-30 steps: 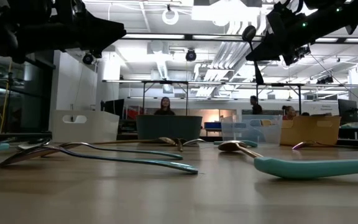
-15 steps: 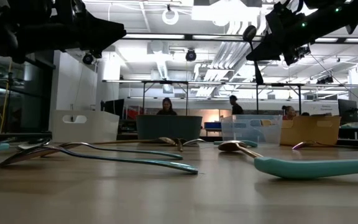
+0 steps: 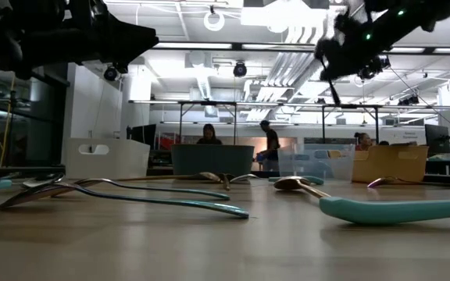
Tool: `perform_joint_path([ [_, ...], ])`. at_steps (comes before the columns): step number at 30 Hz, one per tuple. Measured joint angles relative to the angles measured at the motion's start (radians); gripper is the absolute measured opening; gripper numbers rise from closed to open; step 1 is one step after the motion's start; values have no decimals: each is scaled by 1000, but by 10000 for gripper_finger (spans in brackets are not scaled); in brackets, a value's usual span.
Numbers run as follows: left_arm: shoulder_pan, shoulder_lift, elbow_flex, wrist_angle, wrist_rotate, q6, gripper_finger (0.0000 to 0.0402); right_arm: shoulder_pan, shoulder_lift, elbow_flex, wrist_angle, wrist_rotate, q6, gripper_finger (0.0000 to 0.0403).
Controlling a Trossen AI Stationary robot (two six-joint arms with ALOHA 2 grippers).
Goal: Sort silverware by color (type)
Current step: Put the black spoon into the yellow bin
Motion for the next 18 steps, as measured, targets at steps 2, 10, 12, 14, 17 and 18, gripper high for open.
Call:
perform_joint_path([
  [2, 0, 0, 0, 0, -1, 0, 117, -75, 59, 63, -154, 3, 16, 0],
  [10, 0, 0, 0, 0, -3, 50, 117, -372, 326, 194, -489, -106, -15, 0],
  [12, 0, 0, 0, 0, -3, 50, 118, -408, 379, 208, -514, -119, -43, 0],
  [14, 0, 0, 0, 0, -3, 50, 118, -431, 428, 220, -541, -121, -54, 0],
  [17, 0, 0, 0, 0, -3, 50, 118, -455, 495, 229, -557, -103, -89, 0],
  [18, 0, 0, 0, 0, -3, 50, 118, -462, 513, 232, -562, -93, -92, 0],
])
